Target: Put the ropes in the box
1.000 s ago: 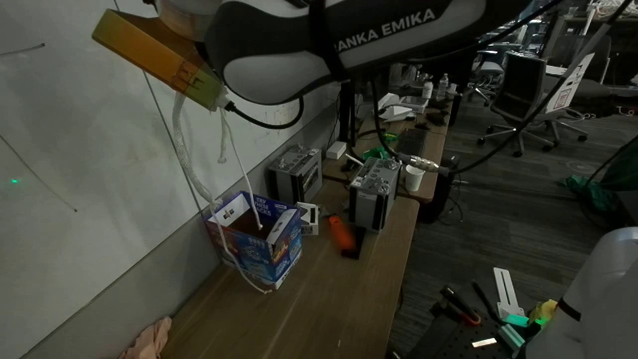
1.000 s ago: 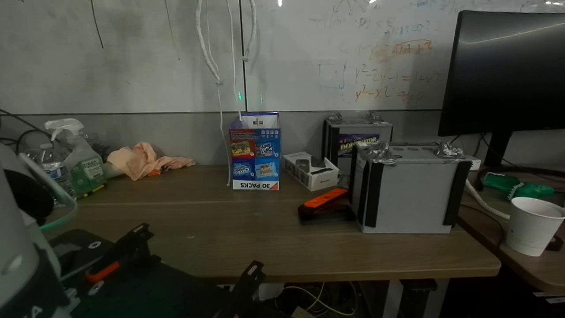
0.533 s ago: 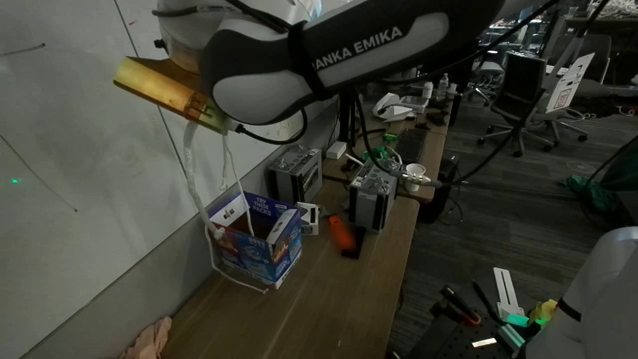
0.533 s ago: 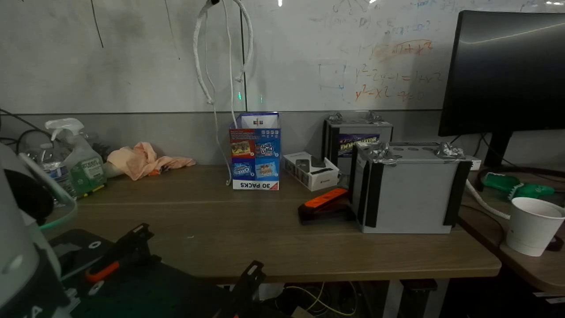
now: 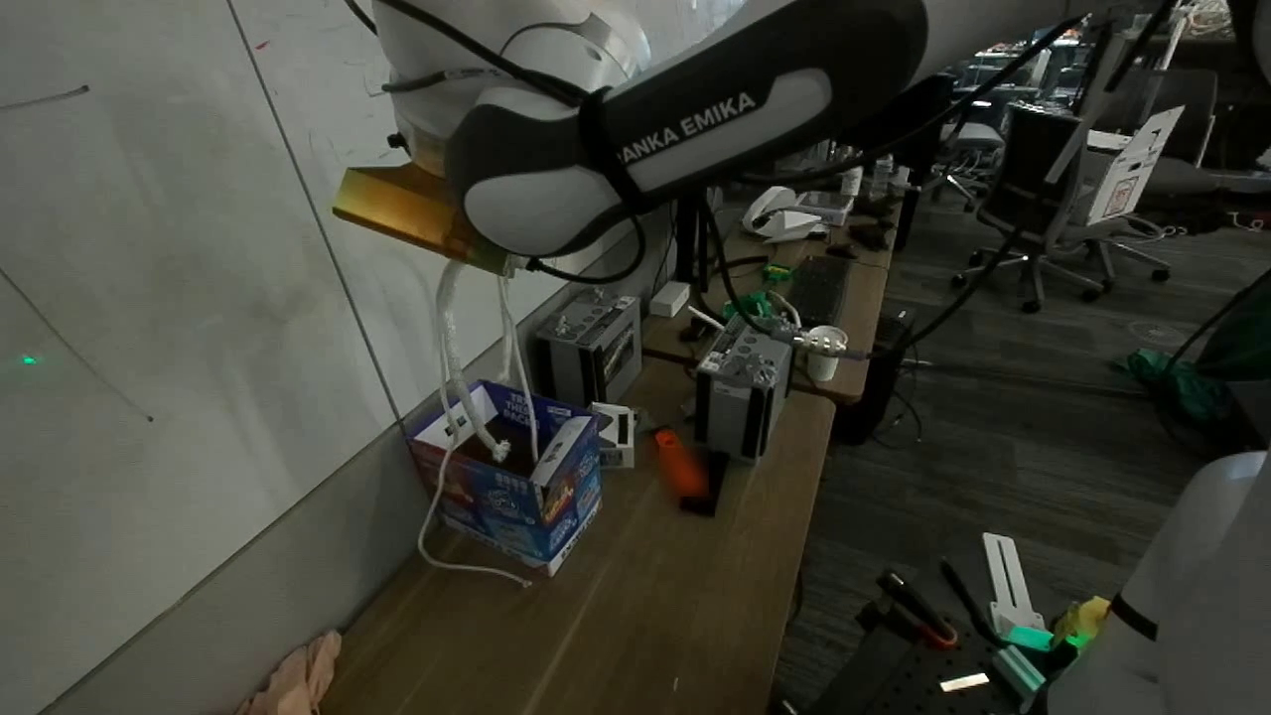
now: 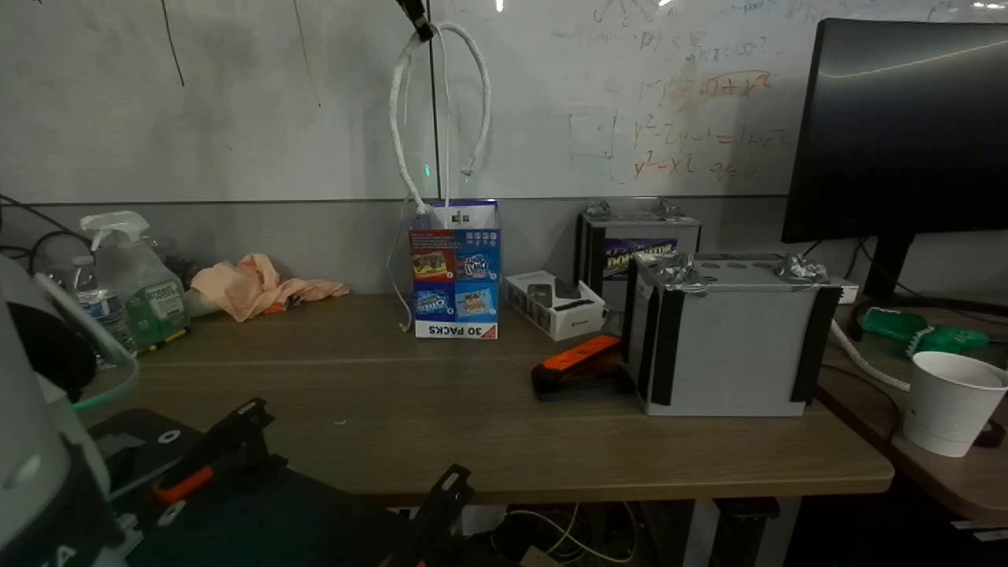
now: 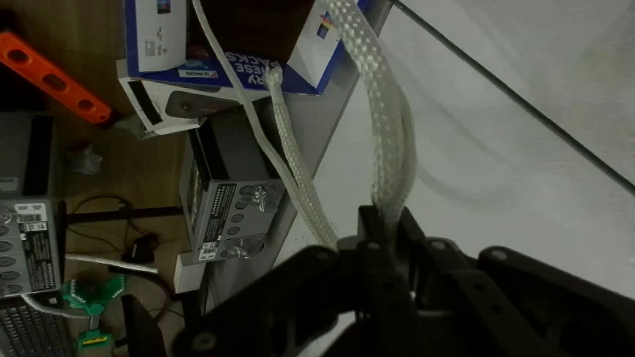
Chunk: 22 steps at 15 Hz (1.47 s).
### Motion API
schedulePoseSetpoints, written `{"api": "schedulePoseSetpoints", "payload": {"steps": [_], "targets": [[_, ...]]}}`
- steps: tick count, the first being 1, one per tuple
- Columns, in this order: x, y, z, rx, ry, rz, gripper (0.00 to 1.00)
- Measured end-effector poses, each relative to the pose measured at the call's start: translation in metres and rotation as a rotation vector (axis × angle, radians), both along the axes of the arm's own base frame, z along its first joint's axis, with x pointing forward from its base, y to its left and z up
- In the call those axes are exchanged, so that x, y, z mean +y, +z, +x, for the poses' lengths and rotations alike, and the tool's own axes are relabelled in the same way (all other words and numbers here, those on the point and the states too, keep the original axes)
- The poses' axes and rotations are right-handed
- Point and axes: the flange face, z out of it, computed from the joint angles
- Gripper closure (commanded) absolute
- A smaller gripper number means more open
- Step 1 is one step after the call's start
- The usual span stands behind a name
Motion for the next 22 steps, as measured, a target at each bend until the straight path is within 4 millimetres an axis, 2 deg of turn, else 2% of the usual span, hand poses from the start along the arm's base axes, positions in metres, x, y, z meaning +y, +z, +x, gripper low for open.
{"api": "schedulePoseSetpoints", "payload": {"steps": [6,14,18,22], "targets": [[-0.01,-0.027,0.01,0.074,-0.004,-0.053,0.97],[-0.002,-0.087,0.022,0.211,0.119,-0.138,0.97],[-0.015,-0.113,0.033,0.297,0.179,-0.133,0.97],[-0.033,-0.13,0.043,0.354,0.222,-0.132,0.97]]}}
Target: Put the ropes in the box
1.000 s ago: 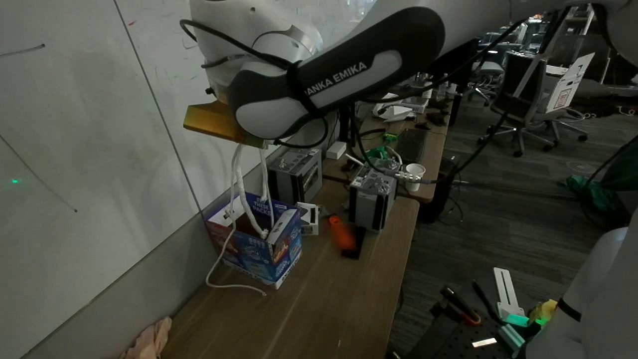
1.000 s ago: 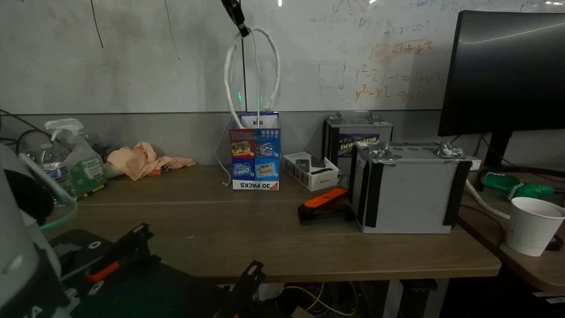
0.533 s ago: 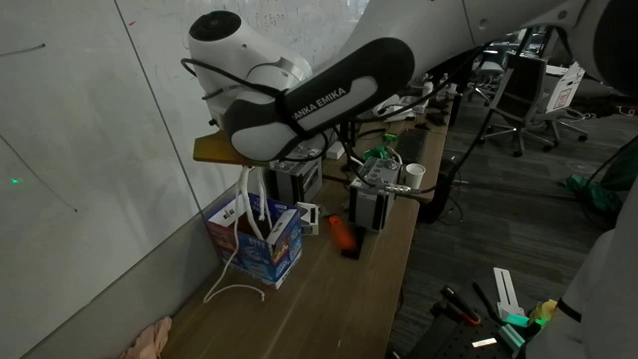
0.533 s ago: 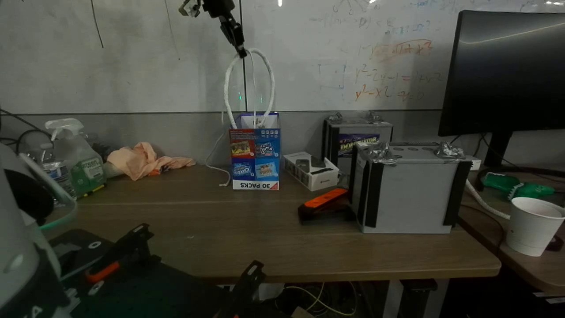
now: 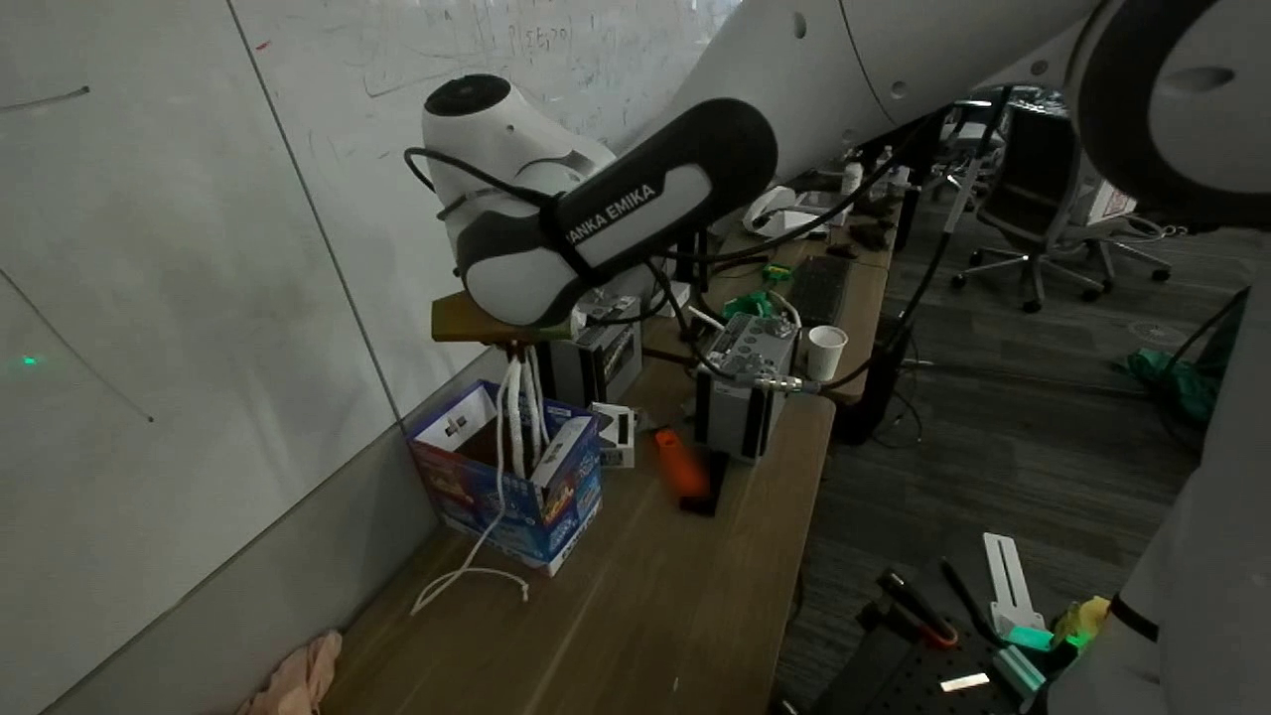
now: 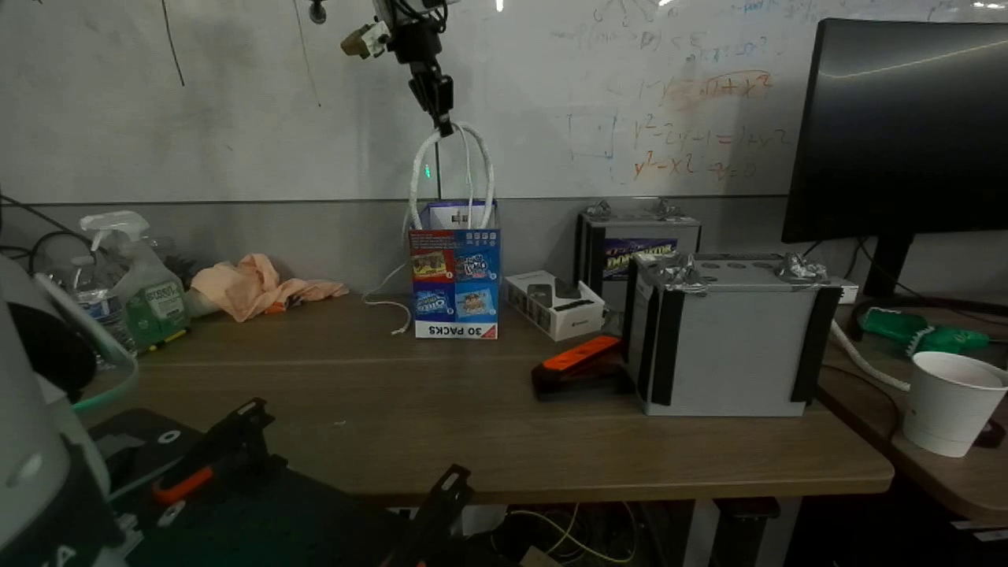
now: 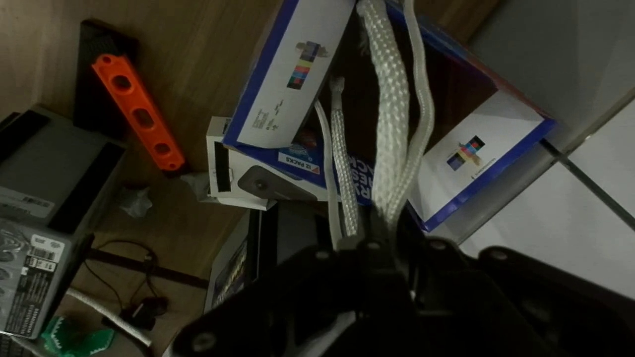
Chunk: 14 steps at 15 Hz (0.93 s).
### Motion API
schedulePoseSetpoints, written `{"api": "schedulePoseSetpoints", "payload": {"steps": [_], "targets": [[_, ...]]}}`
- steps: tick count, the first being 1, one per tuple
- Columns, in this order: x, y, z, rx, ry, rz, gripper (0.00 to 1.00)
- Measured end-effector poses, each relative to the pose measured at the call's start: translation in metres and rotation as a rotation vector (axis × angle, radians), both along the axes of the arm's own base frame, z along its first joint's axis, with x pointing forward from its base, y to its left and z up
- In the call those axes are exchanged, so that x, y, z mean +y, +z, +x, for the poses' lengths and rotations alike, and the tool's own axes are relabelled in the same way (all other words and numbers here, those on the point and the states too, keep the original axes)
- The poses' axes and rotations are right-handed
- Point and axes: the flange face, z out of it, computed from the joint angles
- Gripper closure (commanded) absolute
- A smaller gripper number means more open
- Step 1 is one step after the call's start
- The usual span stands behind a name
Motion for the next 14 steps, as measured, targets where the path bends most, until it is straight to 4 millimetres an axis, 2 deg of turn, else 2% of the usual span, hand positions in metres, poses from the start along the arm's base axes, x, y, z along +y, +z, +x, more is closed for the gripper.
{"api": "schedulePoseSetpoints", "payload": {"steps": [2,3,4,5,12,13,14], "targets": [[-0.006,-0.005,0.003,0.022,0.017,-0.002,0.96],[-0.008,-0.008,0.004,0.033,0.026,-0.001,0.64],[-0.008,-0.011,0.005,0.045,0.037,-0.001,0.63],[-0.008,-0.013,0.005,0.061,0.047,-0.002,0.58],[-0.006,-0.018,0.003,0.144,0.113,-0.028,0.05],[-0.007,-0.019,0.003,0.155,0.117,-0.035,0.0],[-0.009,-0.02,0.001,0.174,0.115,-0.042,0.0]]}}
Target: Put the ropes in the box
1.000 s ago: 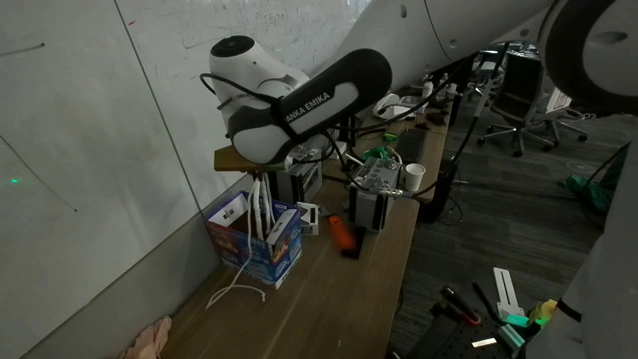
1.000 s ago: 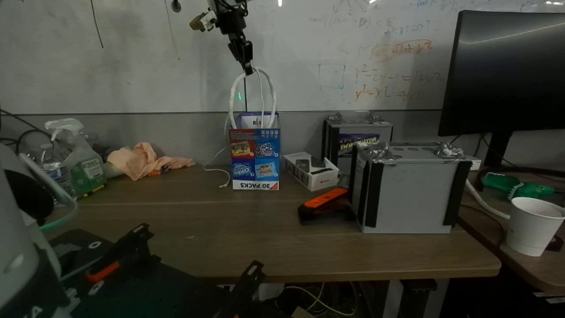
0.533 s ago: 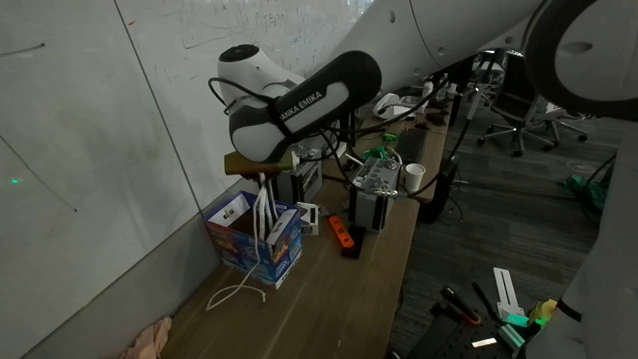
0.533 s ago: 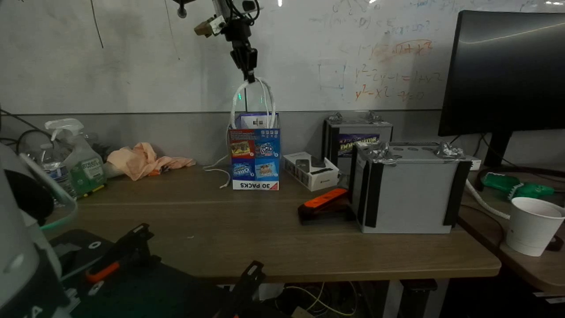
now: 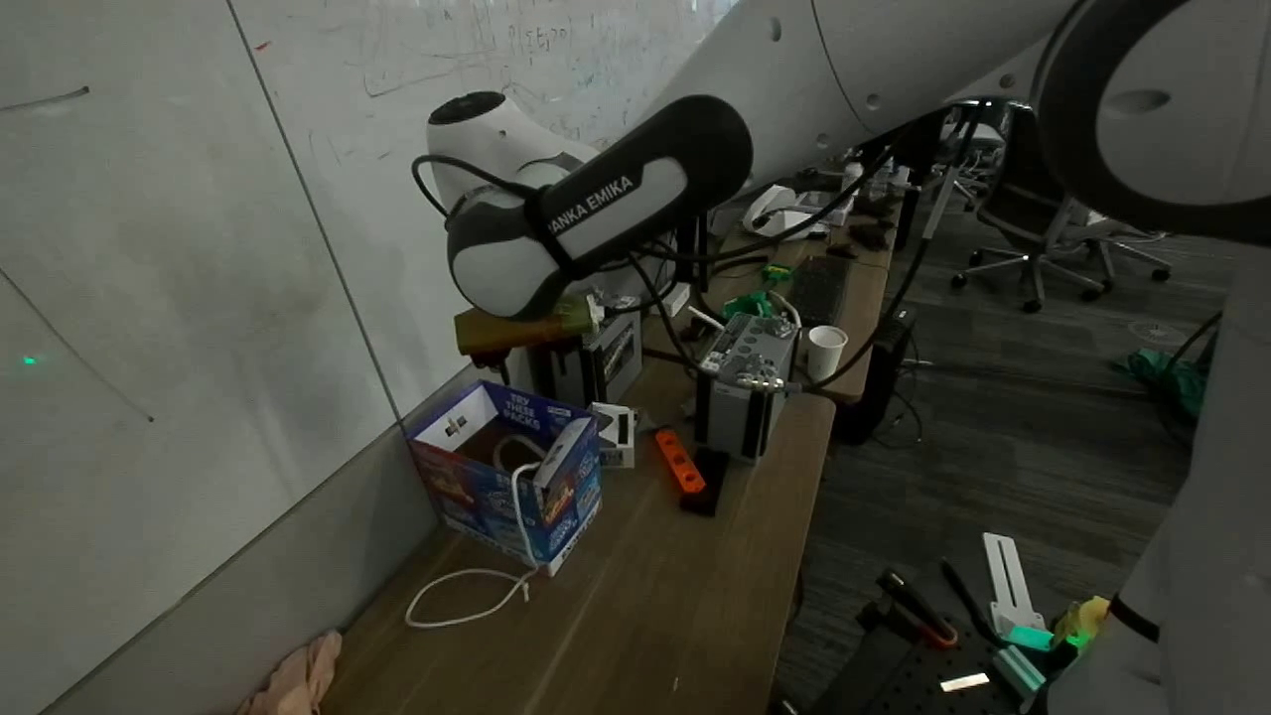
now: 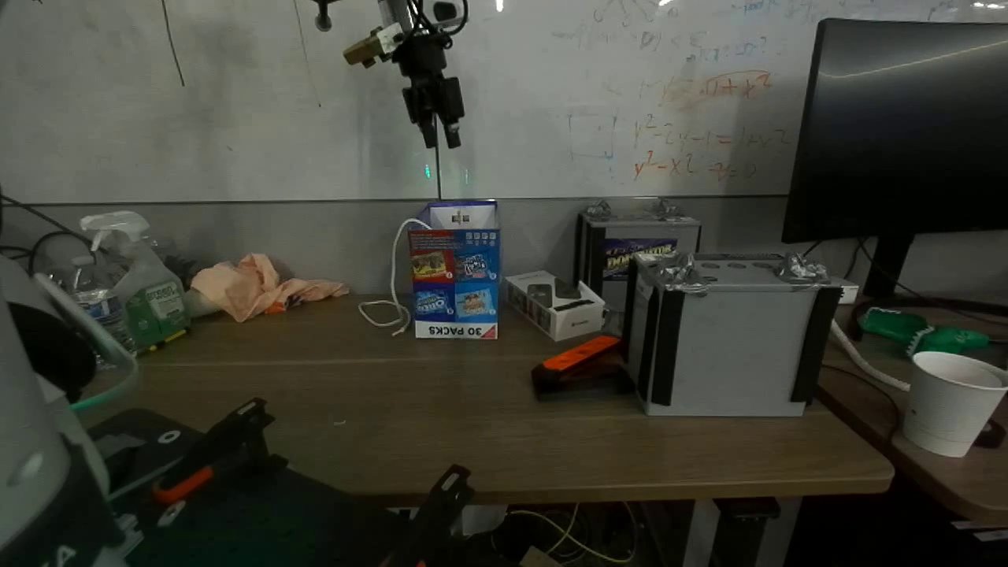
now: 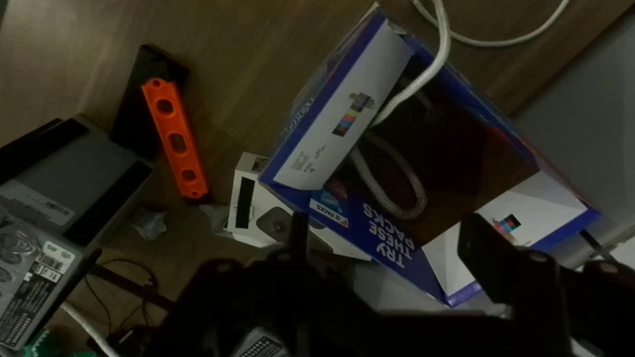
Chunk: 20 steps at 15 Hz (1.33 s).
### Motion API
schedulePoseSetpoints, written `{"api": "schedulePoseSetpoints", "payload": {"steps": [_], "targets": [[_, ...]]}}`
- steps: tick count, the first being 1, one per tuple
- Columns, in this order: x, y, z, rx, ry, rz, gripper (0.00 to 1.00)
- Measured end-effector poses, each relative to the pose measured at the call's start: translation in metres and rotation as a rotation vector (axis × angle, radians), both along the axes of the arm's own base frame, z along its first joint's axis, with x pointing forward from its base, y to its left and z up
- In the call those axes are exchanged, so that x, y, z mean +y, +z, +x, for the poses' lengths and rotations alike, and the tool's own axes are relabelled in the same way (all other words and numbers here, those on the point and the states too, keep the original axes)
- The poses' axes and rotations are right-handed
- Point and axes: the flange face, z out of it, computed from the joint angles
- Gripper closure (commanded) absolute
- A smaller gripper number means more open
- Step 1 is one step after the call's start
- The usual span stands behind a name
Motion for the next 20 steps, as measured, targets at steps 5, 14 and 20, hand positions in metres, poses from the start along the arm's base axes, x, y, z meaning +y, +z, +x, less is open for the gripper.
{"api": "schedulePoseSetpoints", "payload": {"steps": [5,14,20], "targets": [[-0.005,-0.028,-0.021,0.171,-0.03,0.118,0.0],[0.051,-0.104,-0.075,0.378,0.023,0.35,0.0],[0.053,-0.128,-0.033,0.132,-0.143,0.459,0.0]]}}
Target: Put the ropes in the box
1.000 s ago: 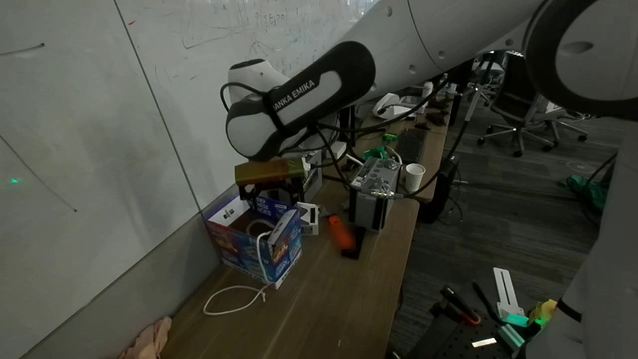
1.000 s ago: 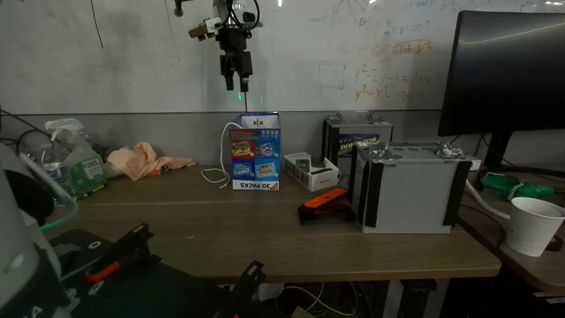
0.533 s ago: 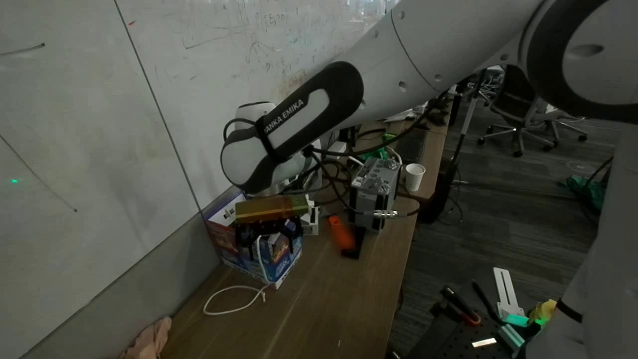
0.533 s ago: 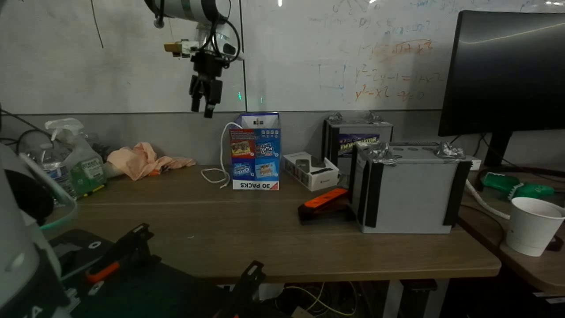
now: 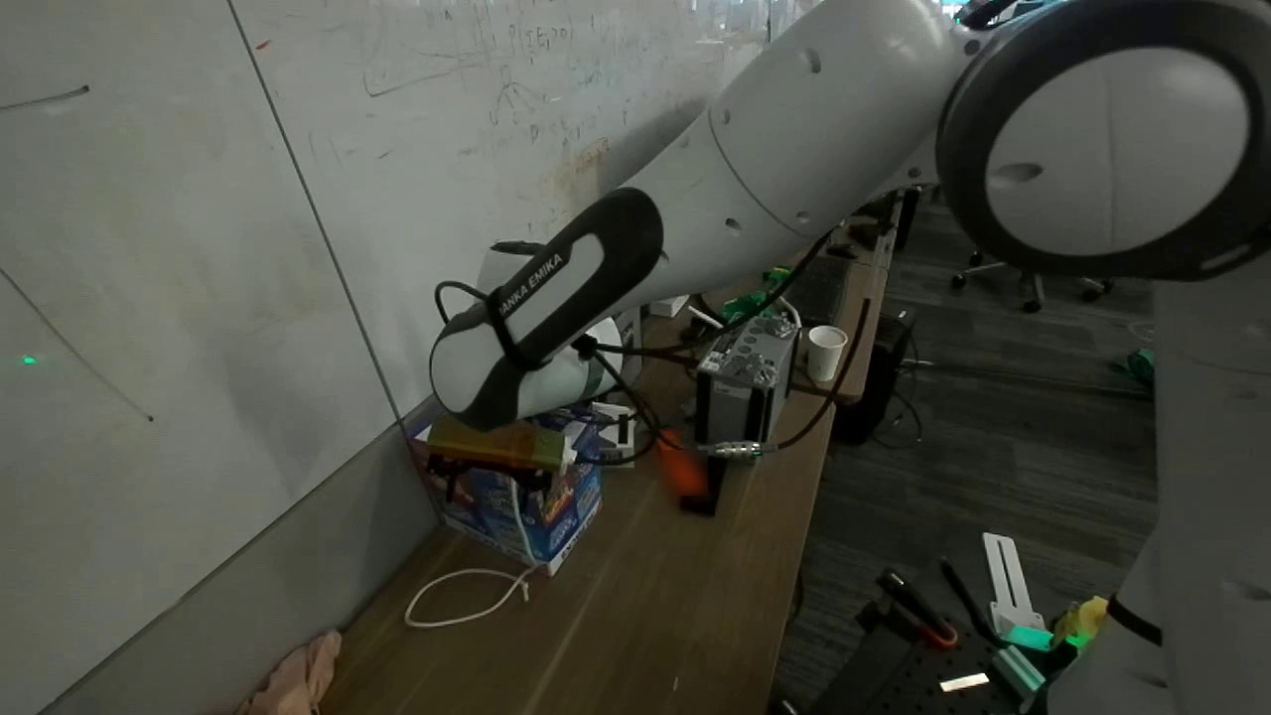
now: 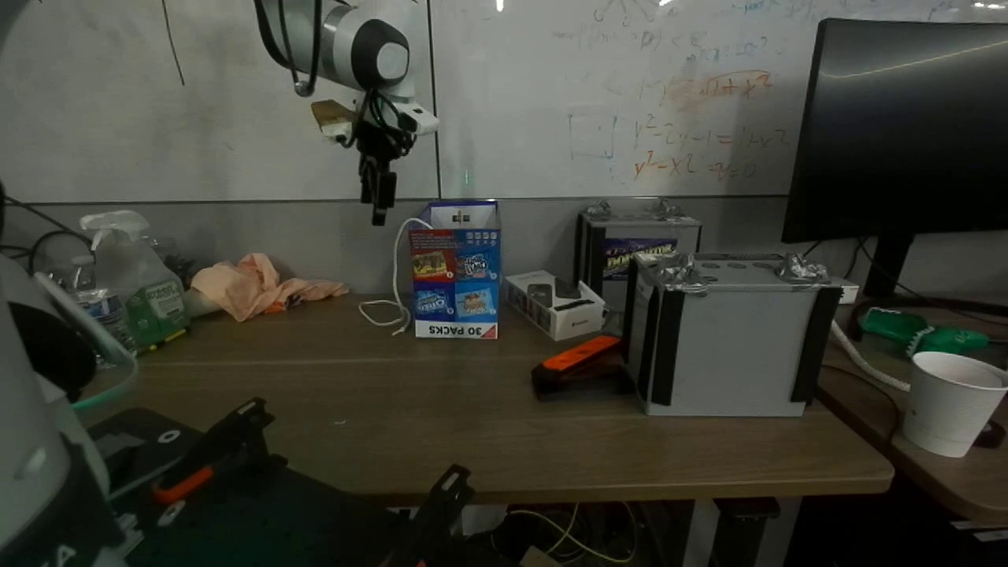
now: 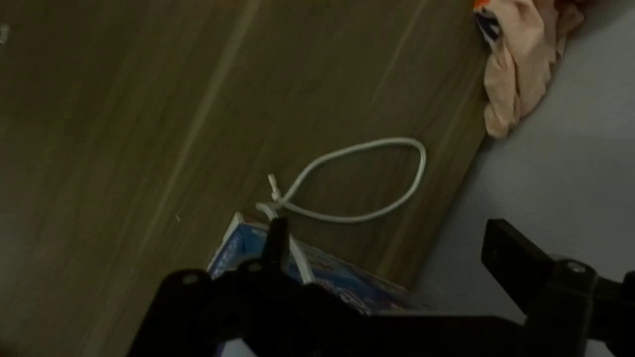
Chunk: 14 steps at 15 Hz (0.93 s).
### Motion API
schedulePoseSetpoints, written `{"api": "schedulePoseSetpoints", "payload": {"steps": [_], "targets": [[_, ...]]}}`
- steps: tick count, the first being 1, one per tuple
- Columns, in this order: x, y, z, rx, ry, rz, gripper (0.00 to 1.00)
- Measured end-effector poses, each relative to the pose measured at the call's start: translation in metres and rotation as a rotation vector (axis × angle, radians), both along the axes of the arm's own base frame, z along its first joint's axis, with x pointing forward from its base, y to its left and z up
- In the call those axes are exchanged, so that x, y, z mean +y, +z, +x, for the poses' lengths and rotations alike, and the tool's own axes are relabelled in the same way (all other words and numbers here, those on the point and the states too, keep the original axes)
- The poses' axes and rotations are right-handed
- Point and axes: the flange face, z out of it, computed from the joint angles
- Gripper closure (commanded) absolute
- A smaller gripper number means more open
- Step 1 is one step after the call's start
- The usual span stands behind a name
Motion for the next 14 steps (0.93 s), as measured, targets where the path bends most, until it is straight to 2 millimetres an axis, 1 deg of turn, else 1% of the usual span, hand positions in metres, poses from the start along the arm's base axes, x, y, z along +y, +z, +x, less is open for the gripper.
{"api": "schedulePoseSetpoints", "payload": {"steps": [3,5,6,8,11,14], "targets": [[-0.008,-0.021,0.023,-0.079,-0.136,-0.028,0.0],[-0.004,-0.04,0.029,-0.104,-0.197,-0.088,0.0],[0.005,-0.044,0.028,-0.119,-0.21,-0.122,0.0],[0.027,-0.044,0.022,-0.163,-0.222,-0.201,0.0],[0.065,-0.046,0.001,-0.212,-0.218,-0.312,0.0],[0.098,-0.048,-0.019,-0.199,-0.201,-0.376,0.0]]}}
